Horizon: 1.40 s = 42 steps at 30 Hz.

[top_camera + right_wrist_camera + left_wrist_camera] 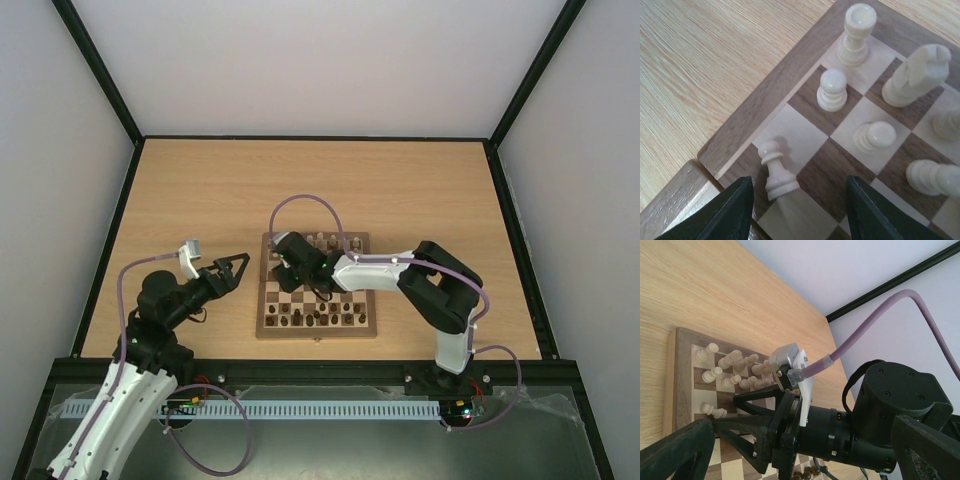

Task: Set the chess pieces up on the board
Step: Pick up the chess piece from the chessboard.

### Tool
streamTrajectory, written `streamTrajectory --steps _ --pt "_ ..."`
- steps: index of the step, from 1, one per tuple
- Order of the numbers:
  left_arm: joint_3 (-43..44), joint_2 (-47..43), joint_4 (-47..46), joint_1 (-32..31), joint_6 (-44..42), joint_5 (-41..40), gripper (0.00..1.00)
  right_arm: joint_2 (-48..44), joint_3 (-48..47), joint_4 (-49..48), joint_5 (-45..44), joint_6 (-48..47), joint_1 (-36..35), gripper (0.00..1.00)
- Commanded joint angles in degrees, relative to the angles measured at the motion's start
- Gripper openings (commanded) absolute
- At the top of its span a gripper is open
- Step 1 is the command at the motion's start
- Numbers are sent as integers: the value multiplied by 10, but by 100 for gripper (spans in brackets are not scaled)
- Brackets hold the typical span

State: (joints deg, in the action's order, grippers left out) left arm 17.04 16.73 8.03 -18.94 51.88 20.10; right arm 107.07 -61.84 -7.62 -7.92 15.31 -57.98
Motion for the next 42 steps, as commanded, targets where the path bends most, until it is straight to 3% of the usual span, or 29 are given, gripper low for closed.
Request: streamTrajectory --steps 1,15,27,35,42 --pt "-8 -11 -14 3 -3 1 99 39 -14 34 13 -5 -1 50" --pt "-14 -34 -8 3 0 2 99 30 5 41 26 -1 -1 36" --pt "-18 -38 -7 2 -1 10 99 16 15 43 55 8 -5 13" --pt "-29 11 -66 3 12 94 99 -86 56 31 90 30 -5 12" --pt "-19 56 -117 2 54 184 99 -246 102 51 107 36 -5 12"
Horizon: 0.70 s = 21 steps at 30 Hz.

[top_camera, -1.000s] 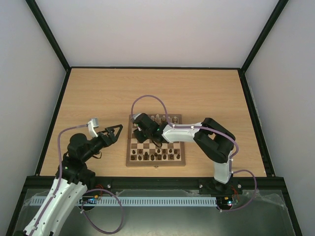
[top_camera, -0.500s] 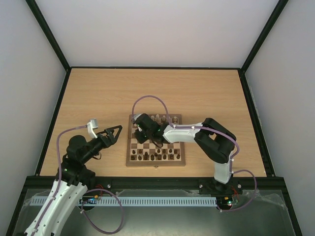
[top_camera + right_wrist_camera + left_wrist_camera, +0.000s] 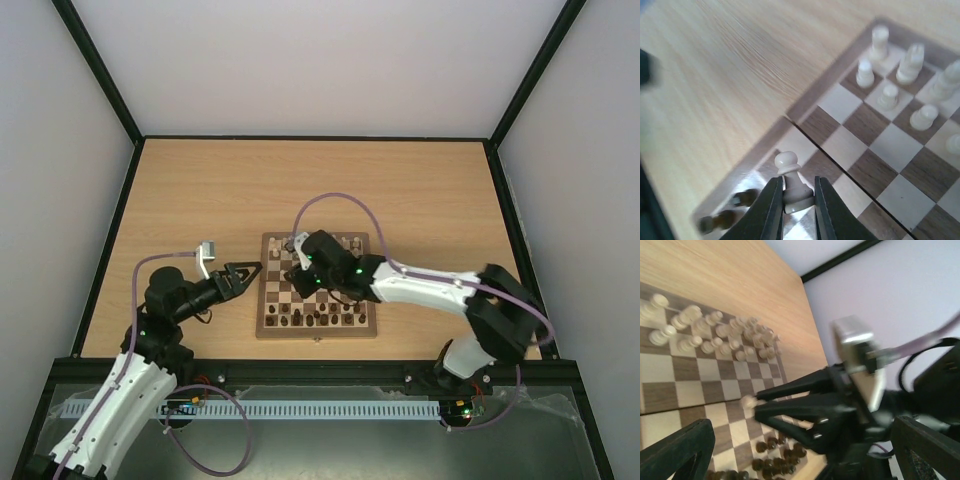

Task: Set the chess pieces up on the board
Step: Pick up the chess piece from the chessboard, then place the chess piece on the chessboard.

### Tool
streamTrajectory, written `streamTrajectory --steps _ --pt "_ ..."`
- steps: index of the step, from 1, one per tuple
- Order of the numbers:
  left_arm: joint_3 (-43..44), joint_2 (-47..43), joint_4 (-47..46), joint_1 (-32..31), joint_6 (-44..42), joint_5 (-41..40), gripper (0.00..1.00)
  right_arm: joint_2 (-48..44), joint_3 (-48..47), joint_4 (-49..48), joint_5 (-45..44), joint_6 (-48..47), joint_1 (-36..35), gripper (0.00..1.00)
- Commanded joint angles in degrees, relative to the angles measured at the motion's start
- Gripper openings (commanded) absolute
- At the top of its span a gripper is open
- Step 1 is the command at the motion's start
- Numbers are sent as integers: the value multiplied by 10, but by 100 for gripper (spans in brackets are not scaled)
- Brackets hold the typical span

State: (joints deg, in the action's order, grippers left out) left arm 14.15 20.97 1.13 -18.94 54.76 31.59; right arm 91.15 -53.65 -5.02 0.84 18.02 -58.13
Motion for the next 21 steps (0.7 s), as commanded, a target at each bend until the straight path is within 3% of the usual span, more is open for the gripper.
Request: streamTrajectory --steps 1,4,12,21 --pt "18 15 -41 2 25 73 99 -110 27 28 24 9 -3 12" --pt "38 13 -37 1 38 90 99 -164 34 40 56 6 -4 13" --pt "25 45 -151 -28 142 182 94 -249 53 58 141 -8 -3 14" --pt "24 141 -212 -171 149 147 93 -244 57 48 168 -13 -4 14"
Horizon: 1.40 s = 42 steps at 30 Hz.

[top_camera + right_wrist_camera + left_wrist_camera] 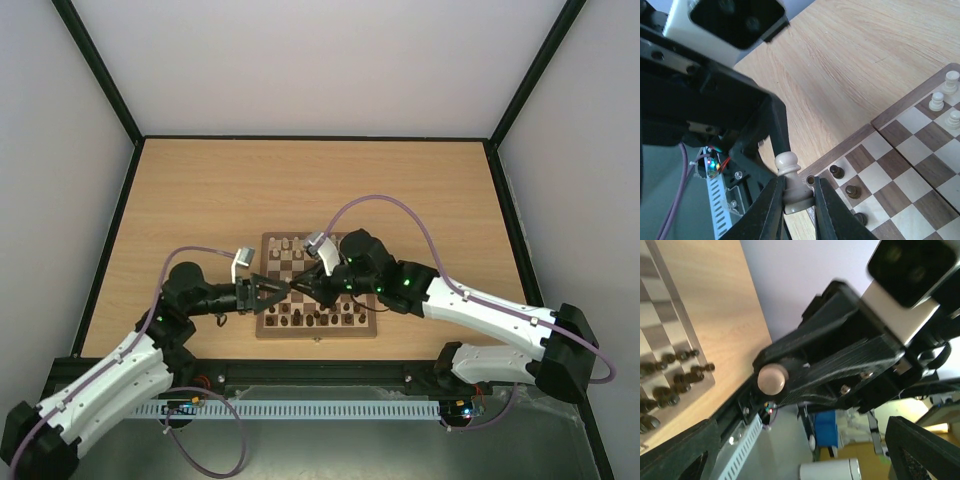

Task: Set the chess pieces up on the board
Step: Place the chess piece on the chessboard.

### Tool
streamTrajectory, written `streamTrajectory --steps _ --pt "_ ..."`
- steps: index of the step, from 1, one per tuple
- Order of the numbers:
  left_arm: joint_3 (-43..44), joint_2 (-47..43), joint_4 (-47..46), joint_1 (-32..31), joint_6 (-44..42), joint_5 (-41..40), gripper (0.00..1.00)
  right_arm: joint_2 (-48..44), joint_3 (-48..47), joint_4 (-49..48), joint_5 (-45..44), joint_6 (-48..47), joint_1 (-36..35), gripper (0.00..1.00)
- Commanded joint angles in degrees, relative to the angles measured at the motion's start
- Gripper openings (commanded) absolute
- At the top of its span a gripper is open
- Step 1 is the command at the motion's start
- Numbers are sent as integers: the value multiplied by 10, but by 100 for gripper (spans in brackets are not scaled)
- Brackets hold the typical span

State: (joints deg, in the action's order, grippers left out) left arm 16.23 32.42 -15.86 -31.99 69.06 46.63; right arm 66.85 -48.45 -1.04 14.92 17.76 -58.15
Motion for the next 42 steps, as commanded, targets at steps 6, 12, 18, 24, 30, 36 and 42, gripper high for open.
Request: streamTrajectory --steps 6,12,18,24,30,36,42 --pt "0 31 -31 -51 -5 -15 85 -10 9 21 36 -17 -4 14" --pt "1 44 -34 -50 -9 -17 76 -27 29 33 49 -23 -4 14" --pt "0 60 -37 -51 -17 -19 66 -45 49 29 58 -18 -5 15" --pt "-1 76 -39 -51 -23 -20 53 -35 49 26 64 -21 -6 15" --pt "-2 88 -39 -51 -29 -22 46 -25 48 21 69 -24 -7 15" --pt "-3 104 -48 -51 -30 -24 36 -18 50 19 66 -27 -10 15" --pt "-5 104 -44 -51 -31 -25 28 -15 51 16 51 -26 -9 14"
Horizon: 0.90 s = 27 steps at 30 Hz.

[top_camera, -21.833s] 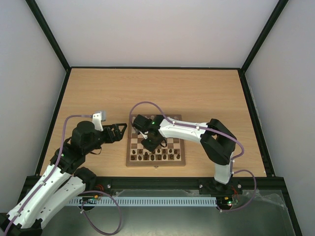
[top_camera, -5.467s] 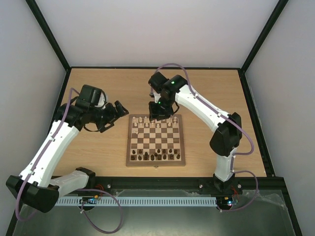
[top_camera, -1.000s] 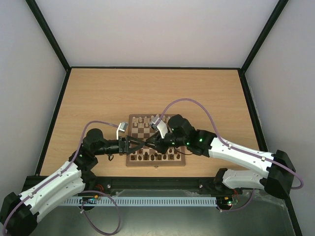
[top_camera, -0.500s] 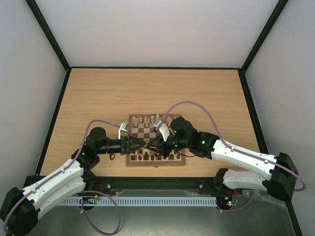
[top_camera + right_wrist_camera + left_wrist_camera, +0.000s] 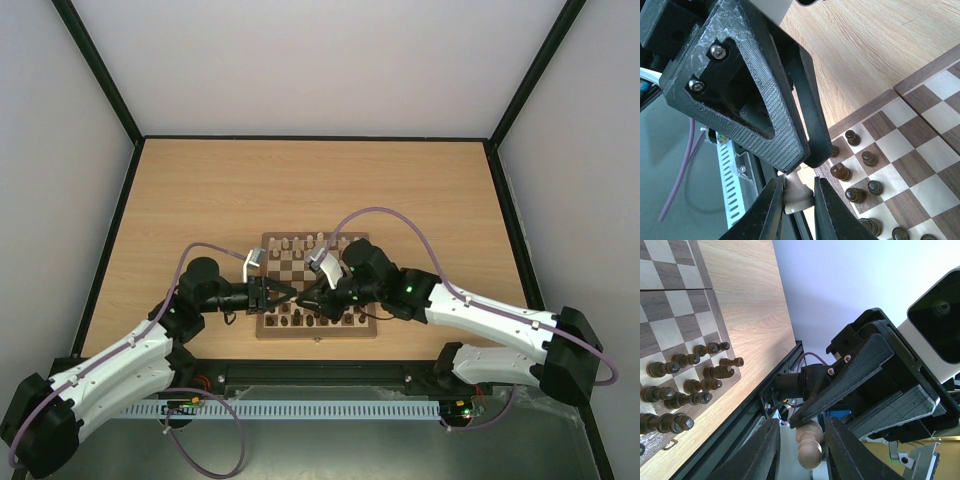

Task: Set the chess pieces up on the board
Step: Place the chess piece on the chessboard.

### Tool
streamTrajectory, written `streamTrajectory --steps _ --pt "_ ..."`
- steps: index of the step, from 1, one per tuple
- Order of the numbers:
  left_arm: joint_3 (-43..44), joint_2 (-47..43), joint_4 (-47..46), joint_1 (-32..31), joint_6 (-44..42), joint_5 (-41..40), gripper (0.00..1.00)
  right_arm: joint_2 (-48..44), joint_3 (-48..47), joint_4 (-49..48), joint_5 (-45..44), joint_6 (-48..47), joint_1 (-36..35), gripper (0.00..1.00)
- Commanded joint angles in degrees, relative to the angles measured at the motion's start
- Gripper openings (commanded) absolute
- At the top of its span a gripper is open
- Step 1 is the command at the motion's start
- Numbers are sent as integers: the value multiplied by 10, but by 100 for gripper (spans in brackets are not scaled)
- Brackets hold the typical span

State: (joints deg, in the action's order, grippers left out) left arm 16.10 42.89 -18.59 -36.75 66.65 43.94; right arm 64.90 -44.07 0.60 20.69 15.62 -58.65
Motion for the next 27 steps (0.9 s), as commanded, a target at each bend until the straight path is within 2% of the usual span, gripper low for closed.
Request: streamTrajectory --steps 1,10,16,26,27 --pt "-4 -1 -16 -3 -7 1 27 5 7 0 -14 -5 -4 14" --pt "-9 -2 -10 -3 -7 -6 28 7 11 -7 -42 -2 -5 14" --pt "-12 8 -17 -3 -8 -7 15 8 13 -13 -39 -2 -5 14" --pt "-9 12 -20 -10 -6 -14 10 15 11 -24 -36 -1 -5 14" --pt "-6 13 -15 -9 -9 -17 10 17 10 -24 -36 0 -4 16"
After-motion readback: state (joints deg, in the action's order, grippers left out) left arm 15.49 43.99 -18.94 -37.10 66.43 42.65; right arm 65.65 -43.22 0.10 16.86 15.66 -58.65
